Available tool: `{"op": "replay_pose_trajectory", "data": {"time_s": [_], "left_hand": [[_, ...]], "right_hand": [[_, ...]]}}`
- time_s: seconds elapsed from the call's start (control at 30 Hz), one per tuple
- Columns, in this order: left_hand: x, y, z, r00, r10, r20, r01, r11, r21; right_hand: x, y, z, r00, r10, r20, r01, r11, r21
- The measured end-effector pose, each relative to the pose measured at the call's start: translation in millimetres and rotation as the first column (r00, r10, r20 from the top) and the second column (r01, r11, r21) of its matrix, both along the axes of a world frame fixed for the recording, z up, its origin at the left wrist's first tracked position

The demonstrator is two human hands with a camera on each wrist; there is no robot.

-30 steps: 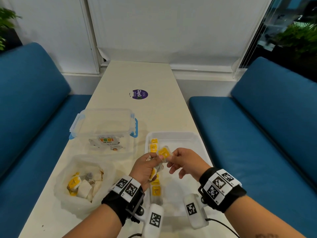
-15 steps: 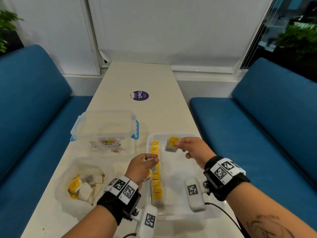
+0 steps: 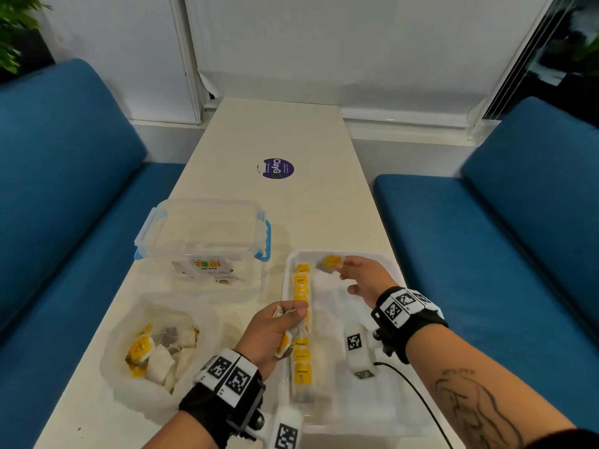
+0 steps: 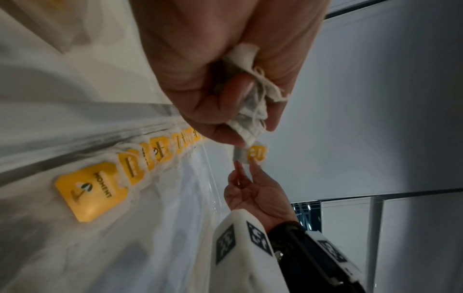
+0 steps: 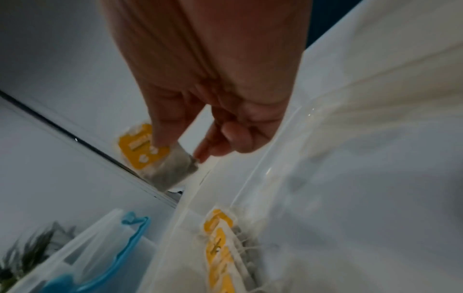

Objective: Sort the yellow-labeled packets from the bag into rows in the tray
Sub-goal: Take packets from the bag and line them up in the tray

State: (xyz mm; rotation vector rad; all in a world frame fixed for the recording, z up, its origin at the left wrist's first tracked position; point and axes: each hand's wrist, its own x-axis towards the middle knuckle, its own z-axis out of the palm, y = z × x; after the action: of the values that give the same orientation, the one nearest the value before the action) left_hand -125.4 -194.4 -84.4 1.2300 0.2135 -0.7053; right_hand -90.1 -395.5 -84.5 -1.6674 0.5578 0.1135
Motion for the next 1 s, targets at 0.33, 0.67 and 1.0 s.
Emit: {"op": "replay_pose_trajectory", "data": {"time_s": [0.33,0.67,1.0], "left_hand": [[10.5,-4.5,3.3,0.999,0.038,0.037,-0.039,0.998,0.04],[7.2,-3.2,-1.4,0.999,0.035,-0.031,-0.035,0.999,0.026],[8.2,-0.8,-2.2,0.999,0.015,-0.042,-0.015,1.0,0.014]], "right_hand": [[5.6,-13.9,-2.8,0.995,-0.037,0.09,0.025,0.991,0.131],[31.3,-10.4,-24.6,0.929,0.115,-0.351,-0.167,0.978,-0.123],[53.2,2.6,-30.7,0.925,0.152,-0.349,-0.282,0.889,-0.36]]}}
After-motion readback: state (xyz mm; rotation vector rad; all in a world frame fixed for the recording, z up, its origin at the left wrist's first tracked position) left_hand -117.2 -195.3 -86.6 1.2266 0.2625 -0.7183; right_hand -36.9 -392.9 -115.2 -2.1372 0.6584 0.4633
